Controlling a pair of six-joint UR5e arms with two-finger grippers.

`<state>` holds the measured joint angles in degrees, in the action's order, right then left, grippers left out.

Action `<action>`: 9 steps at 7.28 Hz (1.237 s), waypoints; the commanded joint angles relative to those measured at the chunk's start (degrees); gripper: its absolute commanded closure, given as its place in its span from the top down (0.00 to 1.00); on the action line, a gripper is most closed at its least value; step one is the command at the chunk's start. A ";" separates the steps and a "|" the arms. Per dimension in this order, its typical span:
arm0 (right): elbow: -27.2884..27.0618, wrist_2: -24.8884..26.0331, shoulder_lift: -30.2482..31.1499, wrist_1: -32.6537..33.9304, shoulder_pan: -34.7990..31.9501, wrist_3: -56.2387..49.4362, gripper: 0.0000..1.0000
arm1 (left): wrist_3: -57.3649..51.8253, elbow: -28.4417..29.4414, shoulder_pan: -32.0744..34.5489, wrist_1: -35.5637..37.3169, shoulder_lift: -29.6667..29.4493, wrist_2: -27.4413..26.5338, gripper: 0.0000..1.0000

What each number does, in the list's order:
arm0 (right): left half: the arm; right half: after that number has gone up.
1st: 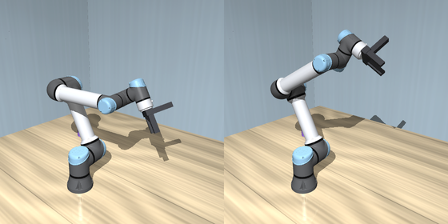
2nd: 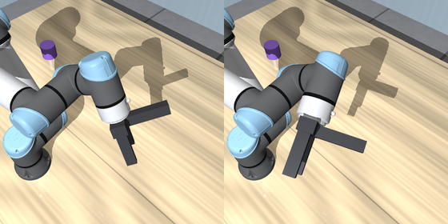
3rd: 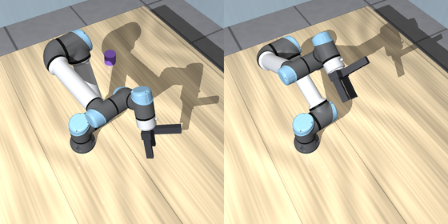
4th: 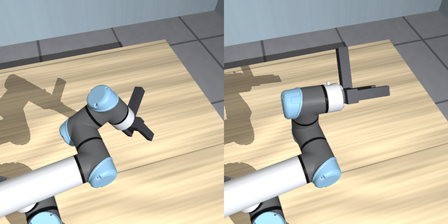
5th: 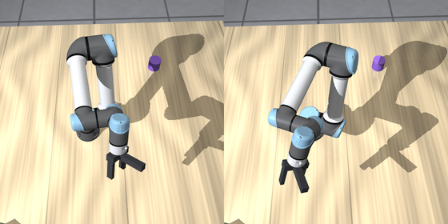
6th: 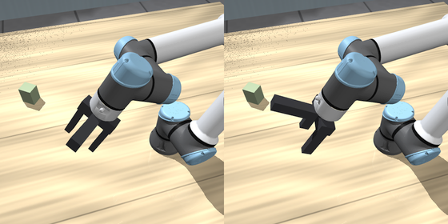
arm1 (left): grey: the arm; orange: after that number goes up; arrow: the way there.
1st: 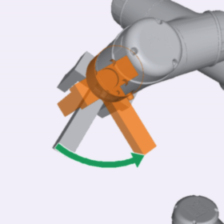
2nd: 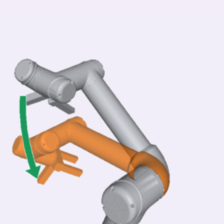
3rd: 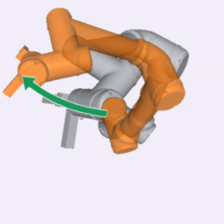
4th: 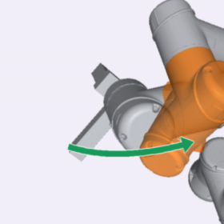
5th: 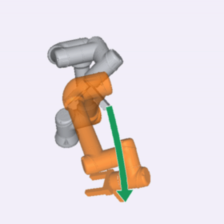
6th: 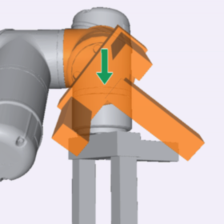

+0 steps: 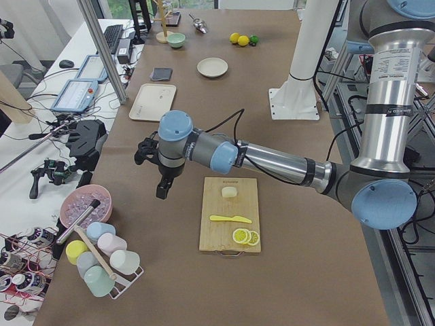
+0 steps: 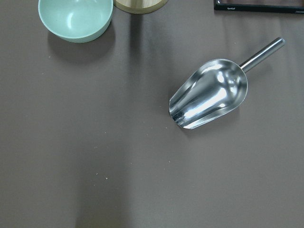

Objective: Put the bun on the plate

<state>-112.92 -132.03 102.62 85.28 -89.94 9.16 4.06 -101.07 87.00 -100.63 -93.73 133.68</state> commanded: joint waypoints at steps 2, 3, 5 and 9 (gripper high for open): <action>-0.28 -2.17 -1.63 -0.81 4.92 4.86 1.00 | 1.03 1.13 -0.16 -8.34 -0.14 -0.88 0.97; 0.15 -1.74 -2.15 -7.52 9.82 15.08 1.00 | 1.03 0.27 -0.42 -8.53 -0.23 -0.88 0.97; 1.99 6.04 -2.86 -20.01 23.60 34.78 1.00 | 0.95 0.26 -2.26 -8.62 -0.49 -0.88 0.97; 11.47 18.46 -12.78 -34.00 43.15 57.16 1.00 | 1.03 -0.01 -4.12 -8.62 -0.32 -0.88 0.97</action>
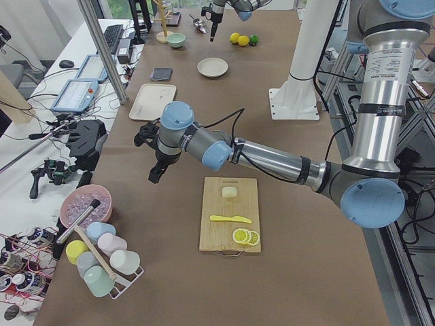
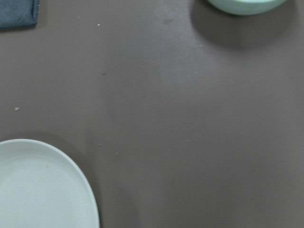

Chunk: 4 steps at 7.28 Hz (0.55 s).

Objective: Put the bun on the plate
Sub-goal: 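Reach the right gripper to the rim of the white plate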

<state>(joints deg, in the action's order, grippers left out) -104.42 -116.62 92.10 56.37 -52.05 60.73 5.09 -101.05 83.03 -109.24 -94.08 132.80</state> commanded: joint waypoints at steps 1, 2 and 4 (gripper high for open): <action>4.73 4.20 -2.19 -10.27 7.46 9.02 1.00 | 0.00 -0.03 -0.15 -0.01 0.04 0.00 0.97; 6.41 5.95 -2.01 -14.41 9.49 11.84 0.98 | 0.00 -0.03 -0.15 -0.01 0.04 0.00 0.97; 7.12 7.55 -1.84 -16.12 11.35 15.62 0.41 | 0.09 -0.12 -0.15 -0.01 0.04 0.00 0.97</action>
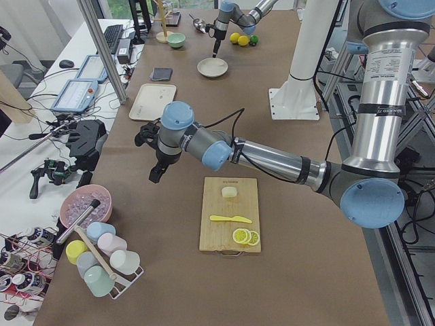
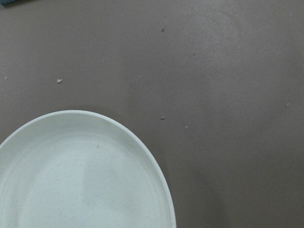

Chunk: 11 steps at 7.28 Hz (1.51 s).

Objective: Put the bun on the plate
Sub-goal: 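Reach the right gripper to the rim of the white plate, then push the white plate with the right gripper toward the table center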

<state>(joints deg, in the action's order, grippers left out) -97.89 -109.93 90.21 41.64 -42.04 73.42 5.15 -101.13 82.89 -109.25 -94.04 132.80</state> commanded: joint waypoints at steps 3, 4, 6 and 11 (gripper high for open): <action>0.25 0.95 -0.12 -1.30 2.13 3.22 0.00 | 0.03 0.05 -0.01 0.00 -0.09 0.00 0.97; -0.10 0.95 -0.56 -1.21 2.22 3.31 0.00 | 0.03 -0.03 -0.01 0.00 -0.09 0.00 0.97; -0.80 0.95 -3.79 -0.77 2.22 8.11 0.00 | 0.03 0.06 -0.01 0.00 -0.09 0.00 0.97; -2.22 13.59 -20.73 15.79 12.40 19.74 0.00 | 0.12 0.14 -0.01 0.00 -0.09 0.00 0.97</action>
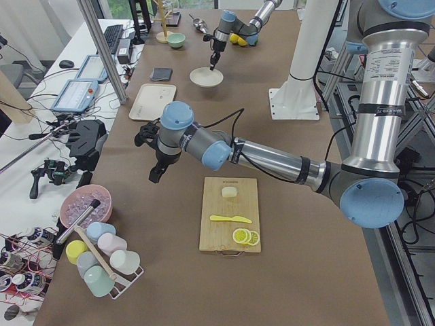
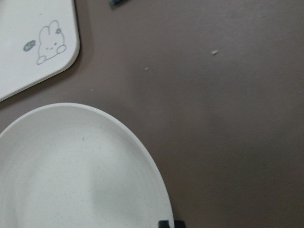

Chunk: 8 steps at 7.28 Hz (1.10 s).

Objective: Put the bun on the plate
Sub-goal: 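Push the white plate with the right gripper toward the table center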

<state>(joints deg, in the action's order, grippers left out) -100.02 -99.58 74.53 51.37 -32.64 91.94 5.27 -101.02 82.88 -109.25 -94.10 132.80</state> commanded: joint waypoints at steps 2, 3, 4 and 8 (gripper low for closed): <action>0.17 7.98 -13.06 16.96 7.83 4.02 0.00 | 0.00 0.03 -0.52 0.00 0.06 0.00 0.97; 0.17 9.39 -15.27 19.53 9.86 5.00 0.00 | 0.09 0.03 -0.79 0.00 0.06 0.00 0.97; 0.69 12.45 -16.25 19.82 12.49 5.01 0.00 | 0.09 0.03 -0.96 0.00 0.06 0.00 0.97; 1.84 16.16 -16.79 20.09 14.36 5.45 1.00 | 0.09 0.03 -1.23 0.00 0.06 0.00 0.97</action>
<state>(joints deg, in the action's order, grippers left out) -98.35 -84.80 57.71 71.41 -18.38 97.59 5.36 -100.99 81.72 -109.25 -94.04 132.80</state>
